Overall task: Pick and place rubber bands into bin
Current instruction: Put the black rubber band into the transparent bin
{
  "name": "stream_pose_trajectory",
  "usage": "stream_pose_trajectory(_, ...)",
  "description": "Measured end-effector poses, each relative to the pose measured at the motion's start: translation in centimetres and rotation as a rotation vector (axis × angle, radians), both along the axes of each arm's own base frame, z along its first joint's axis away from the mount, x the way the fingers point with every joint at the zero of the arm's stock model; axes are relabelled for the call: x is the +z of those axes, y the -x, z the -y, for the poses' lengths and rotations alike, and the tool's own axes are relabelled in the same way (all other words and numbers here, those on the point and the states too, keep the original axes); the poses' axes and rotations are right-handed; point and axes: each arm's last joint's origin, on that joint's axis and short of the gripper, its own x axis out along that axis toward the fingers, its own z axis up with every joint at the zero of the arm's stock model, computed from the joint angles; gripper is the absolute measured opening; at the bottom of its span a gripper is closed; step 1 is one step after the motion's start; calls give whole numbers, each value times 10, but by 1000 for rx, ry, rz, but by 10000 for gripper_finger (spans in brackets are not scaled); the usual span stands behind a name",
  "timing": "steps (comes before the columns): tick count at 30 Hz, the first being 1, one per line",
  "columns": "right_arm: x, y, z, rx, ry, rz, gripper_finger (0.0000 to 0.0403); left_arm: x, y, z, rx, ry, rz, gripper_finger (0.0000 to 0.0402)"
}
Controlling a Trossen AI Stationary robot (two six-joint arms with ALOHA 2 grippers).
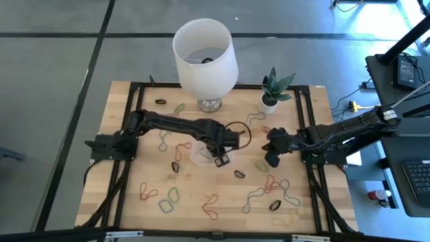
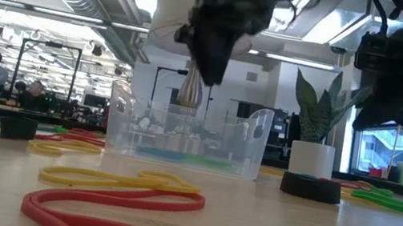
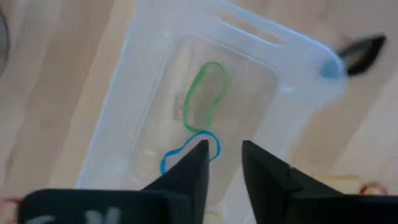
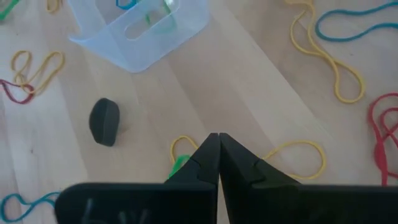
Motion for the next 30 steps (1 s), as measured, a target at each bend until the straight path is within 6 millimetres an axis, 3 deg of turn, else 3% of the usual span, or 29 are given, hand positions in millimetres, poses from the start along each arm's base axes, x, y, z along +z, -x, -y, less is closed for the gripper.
stream_pose_trajectory(4, 3, -3, -1, 0, -10, 39, 7, 22, 10, 6, -131, -110, 44, 12)
stream_pose_trajectory(9, 17, -5, -8, 7, -9, 59, 3, 38, 35, 7, -201, -207, 120, 2)
stream_pose_trajectory(12, 32, -8, -15, -16, 33, 54, 2, 46, 64, 7, -211, -214, 252, 2)
stream_pose_trajectory(21, 60, -50, -48, 37, 106, -138, 1, 31, 170, -4, -188, -184, 563, 2)
stream_pose_trajectory(26, 57, -84, -66, 50, 100, -262, 9, 21, 218, -10, -190, -191, 665, 2)
stream_pose_trajectory(30, 41, -110, -78, 69, 88, -343, 36, 9, 250, -16, -186, -200, 710, 2)
